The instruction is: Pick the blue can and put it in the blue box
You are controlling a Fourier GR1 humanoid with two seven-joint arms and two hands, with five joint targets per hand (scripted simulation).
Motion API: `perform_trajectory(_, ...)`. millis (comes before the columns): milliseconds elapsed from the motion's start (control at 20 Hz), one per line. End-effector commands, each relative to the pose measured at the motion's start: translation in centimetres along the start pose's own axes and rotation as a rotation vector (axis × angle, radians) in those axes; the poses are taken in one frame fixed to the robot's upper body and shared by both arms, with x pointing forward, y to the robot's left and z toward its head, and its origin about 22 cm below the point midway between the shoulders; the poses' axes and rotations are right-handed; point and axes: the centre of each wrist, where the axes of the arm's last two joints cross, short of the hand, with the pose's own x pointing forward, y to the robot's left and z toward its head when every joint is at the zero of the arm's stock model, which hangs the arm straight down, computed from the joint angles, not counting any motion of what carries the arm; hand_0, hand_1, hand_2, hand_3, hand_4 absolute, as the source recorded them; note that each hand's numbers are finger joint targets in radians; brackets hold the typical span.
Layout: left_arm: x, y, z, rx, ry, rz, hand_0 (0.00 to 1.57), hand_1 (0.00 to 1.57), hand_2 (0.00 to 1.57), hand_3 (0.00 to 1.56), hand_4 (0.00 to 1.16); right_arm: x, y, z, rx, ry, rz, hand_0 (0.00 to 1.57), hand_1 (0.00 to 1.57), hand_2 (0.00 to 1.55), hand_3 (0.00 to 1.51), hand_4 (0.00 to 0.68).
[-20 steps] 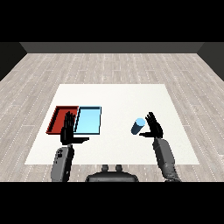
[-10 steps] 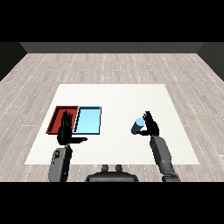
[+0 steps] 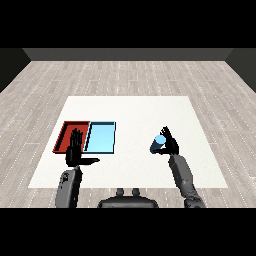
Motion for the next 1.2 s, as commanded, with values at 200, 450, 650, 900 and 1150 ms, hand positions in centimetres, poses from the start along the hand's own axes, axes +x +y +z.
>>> perform_trajectory(200,0.9,0.5,0.2,-0.008,0.004,0.0,0.0,0.0,0.0,0.0,0.0,-0.3,0.5,0.0,0.021,0.025,0.01,0.0,0.0,0.0,0.0,0.0)
perform_trajectory(450,0.7,1.2,-2.3,0.019,-0.004,0.014,0.0,0.0,0.0,0.0,0.0,-1.0,1.5,-1.4,0.026,0.012,-0.022,0.0,0.0,0.0,0.0,0.0)
perform_trajectory(650,1.8,-1.3,1.0,0.011,-0.005,-0.002,0.0,0.0,0.0,0.0,0.0,-1.3,3.0,-2.3,0.008,0.0,-0.004,0.0,0.0,0.0,0.0,0.0)
perform_trajectory(900,-1.1,0.0,-1.7,0.018,-0.007,0.011,0.0,0.0,0.0,0.0,0.0,-2.0,3.0,-3.1,-0.049,0.035,0.094,1.34,1.34,1.39,1.33,0.397)
perform_trajectory(1150,1.3,-0.5,-0.9,-0.004,-0.013,0.04,0.0,0.0,0.0,0.0,0.0,-0.4,1.5,-3.4,-0.073,0.08,0.181,1.56,1.56,1.48,1.44,0.676)
